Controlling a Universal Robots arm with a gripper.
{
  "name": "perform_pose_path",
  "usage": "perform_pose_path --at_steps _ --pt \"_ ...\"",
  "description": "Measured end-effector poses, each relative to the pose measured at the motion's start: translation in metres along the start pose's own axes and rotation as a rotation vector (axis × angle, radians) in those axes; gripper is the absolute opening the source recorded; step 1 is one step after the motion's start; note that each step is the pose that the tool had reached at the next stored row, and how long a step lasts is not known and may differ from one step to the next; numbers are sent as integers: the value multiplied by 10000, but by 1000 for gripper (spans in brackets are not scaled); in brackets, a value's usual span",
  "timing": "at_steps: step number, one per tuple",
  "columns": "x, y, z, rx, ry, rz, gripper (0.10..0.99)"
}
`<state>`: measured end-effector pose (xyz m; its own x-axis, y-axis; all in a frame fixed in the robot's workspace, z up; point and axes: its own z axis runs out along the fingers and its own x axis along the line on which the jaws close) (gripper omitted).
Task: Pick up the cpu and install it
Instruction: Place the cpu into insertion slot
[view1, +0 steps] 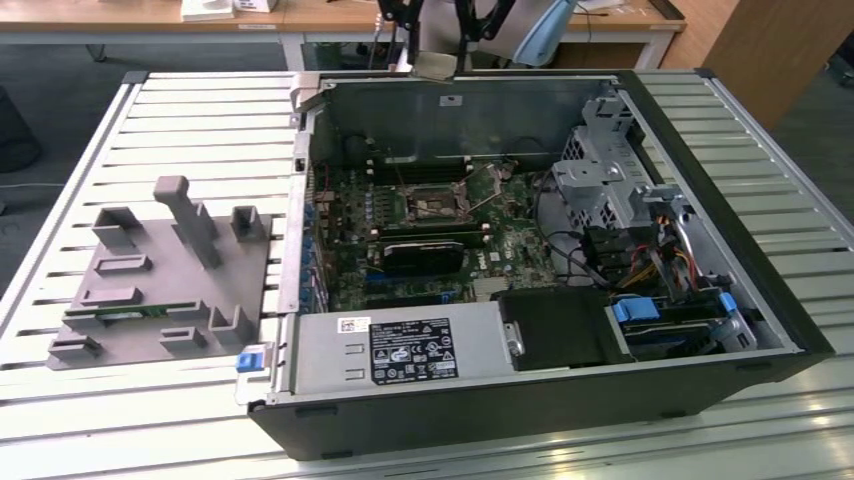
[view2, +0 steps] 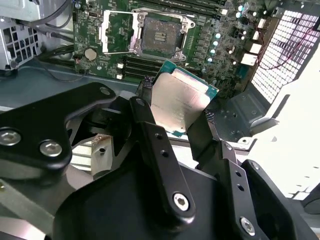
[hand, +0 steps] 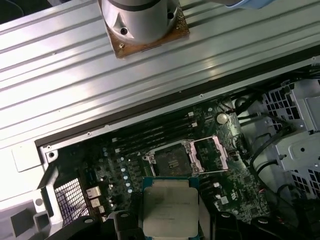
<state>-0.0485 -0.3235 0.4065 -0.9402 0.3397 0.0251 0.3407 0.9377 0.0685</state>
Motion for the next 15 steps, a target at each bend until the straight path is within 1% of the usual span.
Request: perform_pose_path --at_steps 6,15 --pt "0 0 3 -14 -40 581 533" --pt "0 -1 11 -42 -117 1694 533"
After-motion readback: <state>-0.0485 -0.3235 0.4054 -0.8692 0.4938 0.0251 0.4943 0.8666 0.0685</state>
